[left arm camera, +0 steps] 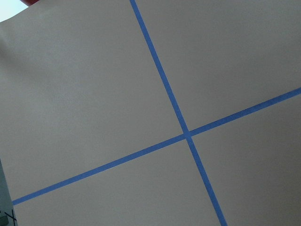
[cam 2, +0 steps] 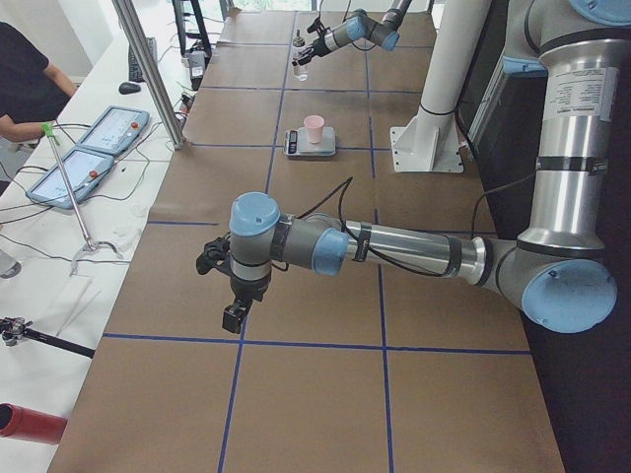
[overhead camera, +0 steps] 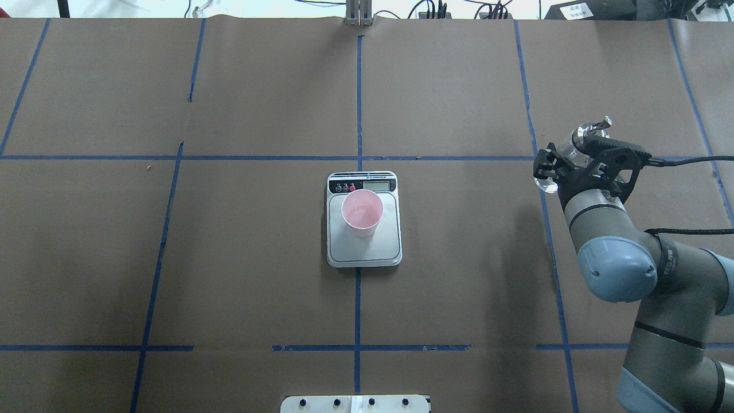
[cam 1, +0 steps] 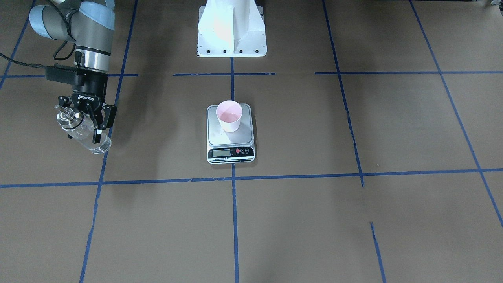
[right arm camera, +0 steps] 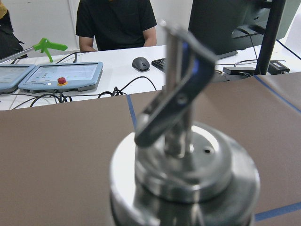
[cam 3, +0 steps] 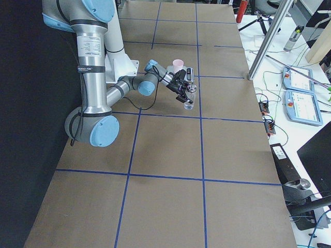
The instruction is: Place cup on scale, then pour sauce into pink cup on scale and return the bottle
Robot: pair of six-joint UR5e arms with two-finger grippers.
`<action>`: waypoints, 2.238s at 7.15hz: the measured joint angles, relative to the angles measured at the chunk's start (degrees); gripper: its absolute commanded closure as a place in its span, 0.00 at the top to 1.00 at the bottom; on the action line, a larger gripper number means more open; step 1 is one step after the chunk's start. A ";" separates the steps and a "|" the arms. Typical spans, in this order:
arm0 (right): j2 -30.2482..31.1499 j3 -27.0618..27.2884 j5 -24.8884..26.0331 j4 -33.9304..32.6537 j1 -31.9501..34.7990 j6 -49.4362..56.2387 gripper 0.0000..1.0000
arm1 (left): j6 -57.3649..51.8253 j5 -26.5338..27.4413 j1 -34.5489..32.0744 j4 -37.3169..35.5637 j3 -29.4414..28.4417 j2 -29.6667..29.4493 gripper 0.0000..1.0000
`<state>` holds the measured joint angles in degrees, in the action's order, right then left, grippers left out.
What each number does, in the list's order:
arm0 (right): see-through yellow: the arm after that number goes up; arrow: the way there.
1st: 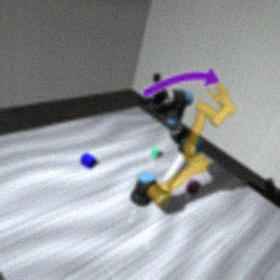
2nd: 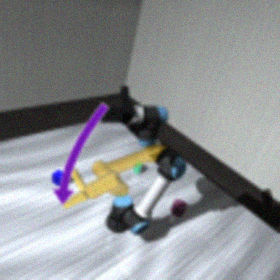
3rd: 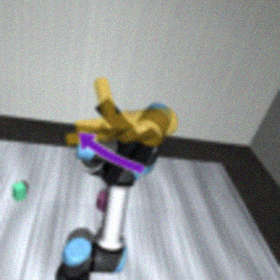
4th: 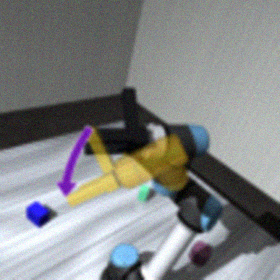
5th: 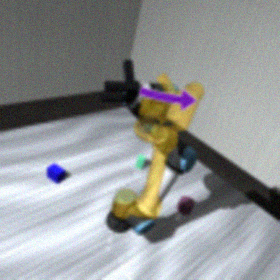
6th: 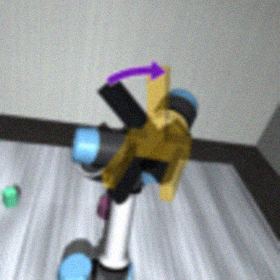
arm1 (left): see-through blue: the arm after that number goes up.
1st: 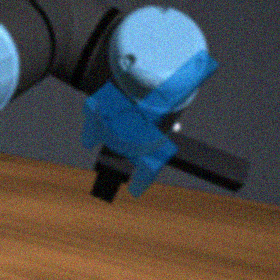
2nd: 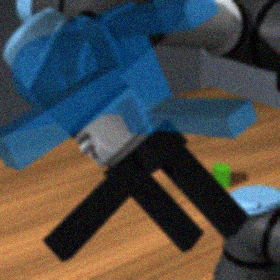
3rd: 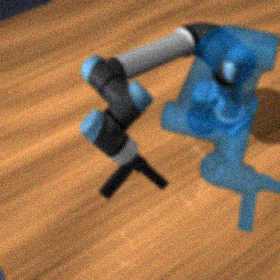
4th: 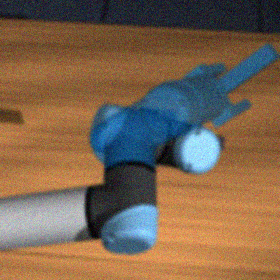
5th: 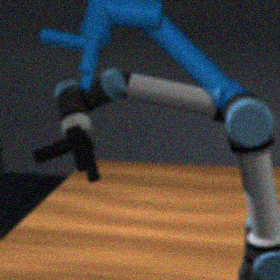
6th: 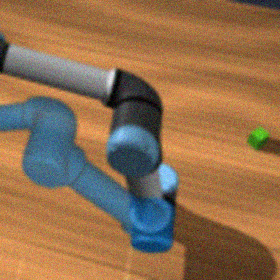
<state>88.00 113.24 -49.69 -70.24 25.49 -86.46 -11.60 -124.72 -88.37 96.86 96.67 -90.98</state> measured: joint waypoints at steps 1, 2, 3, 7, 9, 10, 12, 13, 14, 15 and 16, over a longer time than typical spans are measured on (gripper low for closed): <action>0.34 -0.48 0.83 0.01 -1.27 -1.60 0.00 | 0.00 0.00 0.03 0.02 -0.04 -0.04 1.00; 0.52 -1.11 1.88 0.01 -2.67 -3.30 0.00 | 0.00 0.00 0.03 0.06 -0.03 -0.06 1.00; 0.76 -1.66 3.23 0.01 -3.68 -4.04 0.00 | 0.00 0.02 0.04 0.08 0.03 -0.07 1.00; 2.21 -2.28 3.31 -0.07 -5.09 -3.80 0.00 | 0.00 0.09 -0.01 0.09 0.16 -0.13 1.00; 2.24 -1.95 0.51 -0.08 -5.29 -3.52 0.00 | 0.00 0.09 -0.02 0.09 0.18 -0.16 1.00; 2.23 -1.82 -0.99 -0.08 -5.29 -3.20 0.00 | 0.00 0.09 -0.04 0.09 0.21 -0.16 1.00; 2.28 -1.79 -2.15 -0.08 -5.28 -2.73 0.00 | 0.00 0.09 -0.05 0.09 0.20 -0.16 1.00; 2.32 -1.88 -2.21 -0.08 -5.28 -2.69 0.00 | 0.00 0.07 -0.05 0.09 0.20 -0.17 1.00; 2.37 -2.04 -2.19 -0.08 -5.28 -2.66 0.00 | 0.00 0.03 -0.05 0.09 0.23 -0.16 1.00; 2.44 -2.20 -2.18 -0.08 -5.28 -2.67 0.00 | 0.00 0.01 -0.04 0.09 0.26 -0.16 1.00; 2.52 -2.33 -2.19 -0.08 -5.28 -2.72 0.04 | 0.00 0.00 0.00 0.09 0.29 -0.19 1.00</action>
<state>90.52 110.91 -51.88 -70.31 20.21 -89.18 -11.60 -124.71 -88.37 96.94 96.97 -91.17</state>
